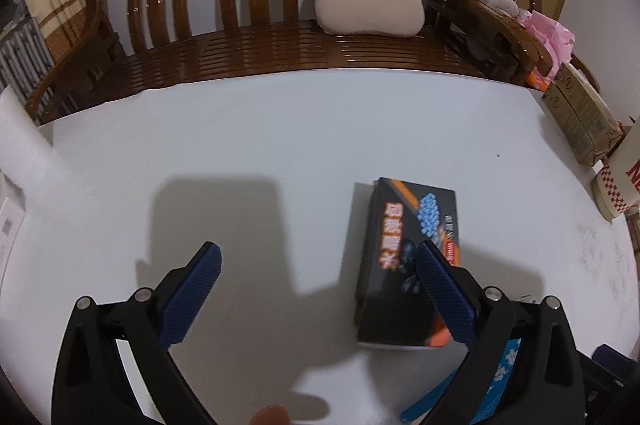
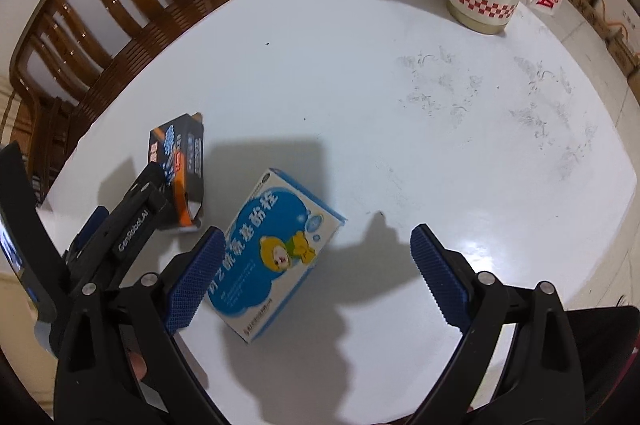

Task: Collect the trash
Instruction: 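Grasp the black-and-orange box with the left tool while the right tool grasps the blue medicine box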

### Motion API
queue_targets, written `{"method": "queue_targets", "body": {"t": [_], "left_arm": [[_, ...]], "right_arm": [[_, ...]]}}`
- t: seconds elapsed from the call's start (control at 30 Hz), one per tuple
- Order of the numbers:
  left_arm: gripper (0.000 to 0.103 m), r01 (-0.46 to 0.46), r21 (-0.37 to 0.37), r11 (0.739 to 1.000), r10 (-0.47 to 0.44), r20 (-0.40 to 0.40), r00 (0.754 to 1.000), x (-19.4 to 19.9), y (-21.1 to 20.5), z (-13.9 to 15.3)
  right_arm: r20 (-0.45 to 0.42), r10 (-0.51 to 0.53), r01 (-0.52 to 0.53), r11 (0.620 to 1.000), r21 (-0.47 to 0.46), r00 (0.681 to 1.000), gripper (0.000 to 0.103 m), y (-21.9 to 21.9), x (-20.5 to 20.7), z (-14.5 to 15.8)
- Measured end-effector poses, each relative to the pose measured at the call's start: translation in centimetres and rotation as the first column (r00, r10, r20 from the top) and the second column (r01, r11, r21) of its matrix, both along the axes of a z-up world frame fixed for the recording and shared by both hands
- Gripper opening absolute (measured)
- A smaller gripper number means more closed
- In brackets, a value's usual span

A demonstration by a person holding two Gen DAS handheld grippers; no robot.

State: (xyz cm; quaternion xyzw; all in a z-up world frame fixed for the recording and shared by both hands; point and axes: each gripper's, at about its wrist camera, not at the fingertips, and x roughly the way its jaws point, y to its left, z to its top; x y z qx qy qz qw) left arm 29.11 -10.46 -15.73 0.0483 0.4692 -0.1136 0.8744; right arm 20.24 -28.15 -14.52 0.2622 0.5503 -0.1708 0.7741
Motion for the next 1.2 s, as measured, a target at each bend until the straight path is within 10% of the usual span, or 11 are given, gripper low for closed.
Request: {"method": "queue_targets", "body": {"t": [0.63,1.2], "left_arm": [[0.096,0.061,-0.069,0.996,-0.063,-0.032,0.997,1.0,-2.9,-0.6],[0.096,0.016,0.025,1.000,-0.016,-0.022,1.000,1.1,-1.4,-2.3]], "right_arm": [[-0.007,-0.057,0.057,0.998,0.000,0.998,0.091,-1.7,1.0,-0.7],[-0.031,-0.029,0.029,1.000,-0.010,0.999,0.092,-0.7,1.4,-1.9]]}}
